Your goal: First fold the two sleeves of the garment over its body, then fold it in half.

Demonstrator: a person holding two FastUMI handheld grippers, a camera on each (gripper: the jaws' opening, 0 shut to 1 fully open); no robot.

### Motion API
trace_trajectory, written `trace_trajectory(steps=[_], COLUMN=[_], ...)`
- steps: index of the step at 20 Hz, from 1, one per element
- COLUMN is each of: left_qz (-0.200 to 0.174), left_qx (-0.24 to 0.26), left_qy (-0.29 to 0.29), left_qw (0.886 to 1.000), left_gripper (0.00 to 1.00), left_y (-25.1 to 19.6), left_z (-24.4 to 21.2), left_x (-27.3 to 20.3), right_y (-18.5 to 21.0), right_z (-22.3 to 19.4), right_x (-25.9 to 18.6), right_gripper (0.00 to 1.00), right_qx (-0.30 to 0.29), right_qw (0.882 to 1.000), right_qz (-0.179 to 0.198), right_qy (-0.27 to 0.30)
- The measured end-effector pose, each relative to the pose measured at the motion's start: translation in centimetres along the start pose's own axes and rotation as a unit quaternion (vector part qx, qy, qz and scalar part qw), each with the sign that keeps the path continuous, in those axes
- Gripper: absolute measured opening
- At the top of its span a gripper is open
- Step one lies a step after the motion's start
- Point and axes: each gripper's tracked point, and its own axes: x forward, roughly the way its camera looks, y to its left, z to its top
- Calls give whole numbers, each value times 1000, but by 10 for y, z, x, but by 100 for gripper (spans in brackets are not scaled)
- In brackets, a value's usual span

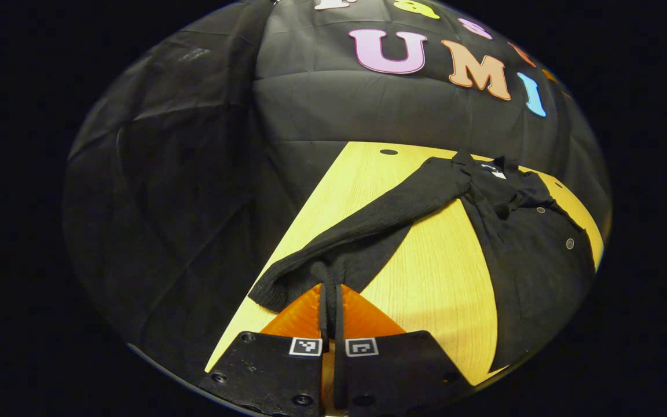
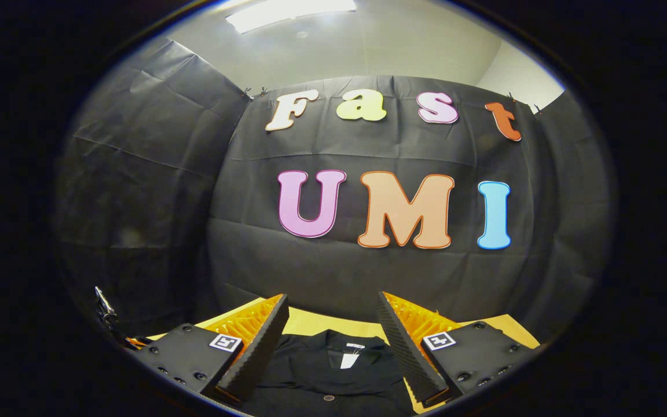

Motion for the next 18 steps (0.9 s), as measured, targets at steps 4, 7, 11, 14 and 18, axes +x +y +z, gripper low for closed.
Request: trace_trajectory(steps=[4,7,11,14,18], left_qz=[-16,-22,-39,-51,-94], left_qx=[-72,-75,-28,-6,26], left_qy=[23,-19,-81,-136,-184], left_qw=[997,997,996,989,978], left_gripper=[0,0,0,0,0], left_y=[-6,-2,-14,-41,-97], left_z=[14,64,145,204,256], left_x=[-6,-12,-25,-35,-34], right_y=[-8,-16,-23,-36,-57], right_z=[0,-4,-11,-9,-6], right_x=[0,1,0,1,-5], right_gripper=[99,99,98,98,98], right_qx=[1,12,6,10,15], right_qw=[1000,1000,1000,1000,1000], right_qz=[-4,-9,3,3,-4], right_qy=[7,14,21,14,5])
